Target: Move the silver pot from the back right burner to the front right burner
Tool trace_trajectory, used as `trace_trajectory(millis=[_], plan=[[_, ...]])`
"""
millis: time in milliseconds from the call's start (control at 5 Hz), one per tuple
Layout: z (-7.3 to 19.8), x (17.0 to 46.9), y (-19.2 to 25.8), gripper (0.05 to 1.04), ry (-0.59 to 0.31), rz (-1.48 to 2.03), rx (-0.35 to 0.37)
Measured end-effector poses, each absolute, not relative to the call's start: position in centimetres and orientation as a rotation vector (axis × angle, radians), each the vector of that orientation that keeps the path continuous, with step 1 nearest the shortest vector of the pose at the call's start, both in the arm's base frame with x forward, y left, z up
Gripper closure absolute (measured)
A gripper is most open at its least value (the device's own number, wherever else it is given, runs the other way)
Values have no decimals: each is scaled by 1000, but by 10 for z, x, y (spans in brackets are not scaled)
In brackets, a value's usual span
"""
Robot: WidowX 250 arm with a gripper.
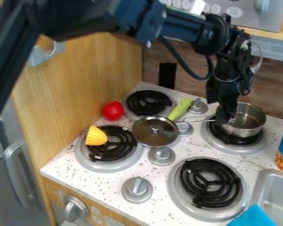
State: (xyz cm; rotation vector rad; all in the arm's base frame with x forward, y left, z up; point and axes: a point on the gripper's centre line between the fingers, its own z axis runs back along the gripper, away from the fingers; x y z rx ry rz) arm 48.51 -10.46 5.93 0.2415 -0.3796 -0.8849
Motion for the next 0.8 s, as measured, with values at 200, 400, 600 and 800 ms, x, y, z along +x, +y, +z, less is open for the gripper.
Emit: trace_trajectory(millis=[200,400,600,800], plan=[[60,494,-115,82,-368,-913,223],[58,498,-126,82,-370,-936,214],[55,503,-133,82,-379,-960,215],[48,506,-141,83,-362,-982,198]])
